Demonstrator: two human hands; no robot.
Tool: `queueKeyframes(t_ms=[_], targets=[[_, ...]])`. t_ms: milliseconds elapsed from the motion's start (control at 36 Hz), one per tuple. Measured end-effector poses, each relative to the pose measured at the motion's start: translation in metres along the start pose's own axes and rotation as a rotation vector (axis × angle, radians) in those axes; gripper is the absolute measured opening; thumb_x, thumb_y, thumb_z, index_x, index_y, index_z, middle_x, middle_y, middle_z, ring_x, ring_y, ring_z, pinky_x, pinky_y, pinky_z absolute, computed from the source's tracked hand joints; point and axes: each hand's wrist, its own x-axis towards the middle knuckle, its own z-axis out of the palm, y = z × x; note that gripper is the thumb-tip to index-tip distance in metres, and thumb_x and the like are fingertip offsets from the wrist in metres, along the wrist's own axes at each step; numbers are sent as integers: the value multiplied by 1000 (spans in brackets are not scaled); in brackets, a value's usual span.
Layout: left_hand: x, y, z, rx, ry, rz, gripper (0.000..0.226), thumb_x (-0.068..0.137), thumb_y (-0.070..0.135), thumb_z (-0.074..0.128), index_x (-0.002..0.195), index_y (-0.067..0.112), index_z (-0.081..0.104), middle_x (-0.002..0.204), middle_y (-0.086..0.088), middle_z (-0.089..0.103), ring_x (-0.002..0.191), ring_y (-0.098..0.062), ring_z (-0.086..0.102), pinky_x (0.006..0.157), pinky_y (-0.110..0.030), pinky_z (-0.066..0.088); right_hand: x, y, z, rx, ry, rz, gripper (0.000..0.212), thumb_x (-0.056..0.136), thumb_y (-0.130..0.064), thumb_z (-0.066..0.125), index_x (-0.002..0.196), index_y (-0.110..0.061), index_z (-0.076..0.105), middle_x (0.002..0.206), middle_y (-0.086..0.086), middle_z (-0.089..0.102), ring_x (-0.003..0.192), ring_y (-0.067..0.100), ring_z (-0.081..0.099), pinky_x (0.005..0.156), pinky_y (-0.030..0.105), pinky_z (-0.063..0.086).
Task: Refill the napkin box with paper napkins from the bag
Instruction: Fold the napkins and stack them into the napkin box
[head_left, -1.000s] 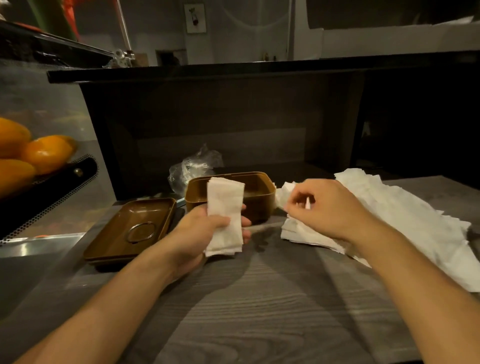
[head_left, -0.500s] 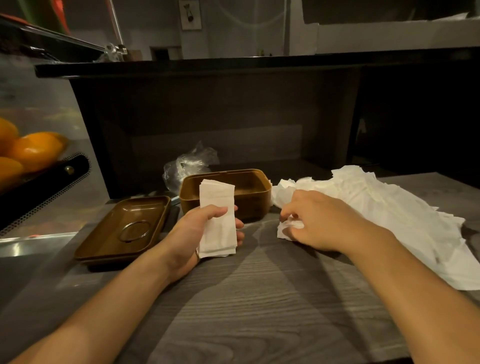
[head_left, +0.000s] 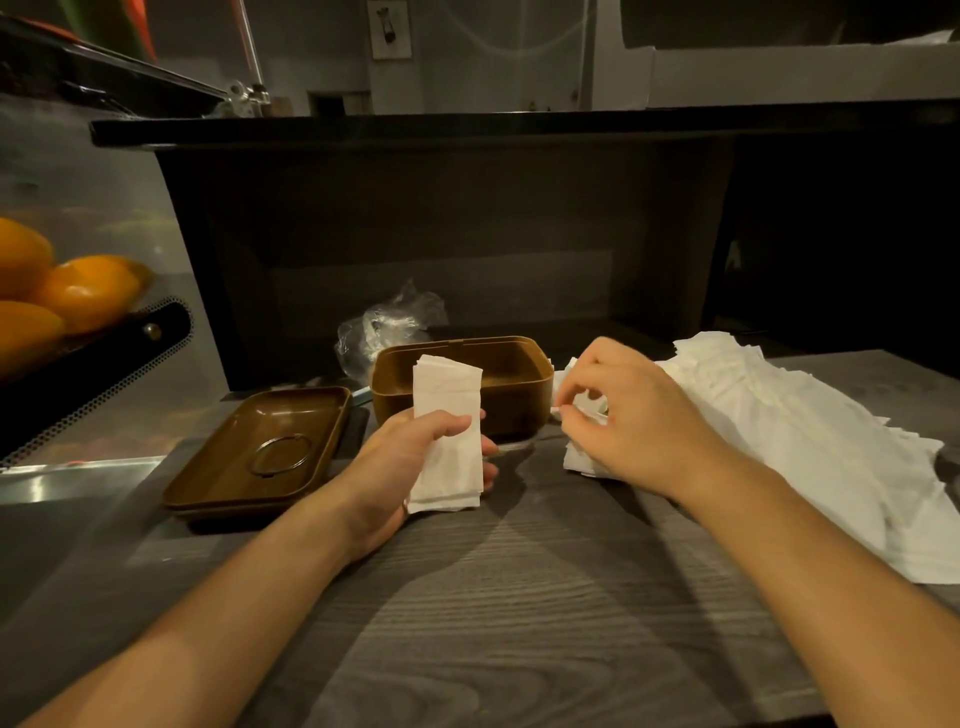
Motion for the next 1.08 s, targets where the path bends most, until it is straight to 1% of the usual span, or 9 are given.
queueKeyframes(t_ms=[139,250,444,639,722,833,944,1000,1083], targets=[[-1,-1,-1,1,4,0,31,98,26,57,128,20,59,99,-8,77,90,-25,76,75,-37,60,0,-8,3,171,107,-62,14,92,-22,70,88,-33,63,97,-18,51,94,3,54,69,7,41],[-1,-1,0,10,14,6,30,99,26,56,129,19,58,100,-10,77,89,-25,76,73,-36,61,1,-14,-1,436,180,16,15,96,-19,66,94,-32,60,92,-23,57,96,-10,54,70,0,43],[0,-1,1,42,38,14,31,100,24,56,130,19,58,103,-11,76,91,-25,76,78,-38,61,0,-7,6,368,-123,58,11,101,-23,60,100,-35,60,95,-20,61,94,3,60,73,10,45],[0,-2,1,70,65,22,33,100,27,55,133,23,53,104,-7,75,91,-21,73,76,-36,55,12,-13,-12,694,125,205,9,101,-25,60,102,-32,64,96,-16,66,93,5,62,71,13,48],[1,-2,0,56,48,23,29,101,24,54,130,20,57,101,-9,76,91,-24,75,78,-38,59,11,-1,-10,493,43,204,5,99,-29,63,102,-33,64,95,-17,64,88,5,61,69,15,44],[1,-2,-1,46,49,19,25,102,23,53,125,19,59,100,-10,76,89,-25,75,81,-41,60,2,4,2,127,-361,192,31,91,-43,71,119,-36,59,93,-18,58,85,4,58,68,17,44],[1,-3,-2,47,56,22,22,102,22,53,122,19,61,98,-11,76,89,-27,75,85,-44,59,4,5,-9,-172,-278,169,50,84,-71,62,116,-33,61,107,-11,55,94,7,52,73,23,44],[2,-3,-2,46,52,19,21,102,21,53,121,19,61,97,-11,77,89,-26,75,85,-44,59,3,7,-12,-341,-339,141,65,77,-85,54,113,-32,62,112,-8,56,97,10,50,73,27,44],[2,-2,-3,54,46,16,22,102,21,54,122,19,61,97,-11,77,89,-26,75,86,-44,59,-1,6,-8,-355,-452,118,74,71,-88,56,122,-34,60,119,-8,56,103,12,46,81,30,45]])
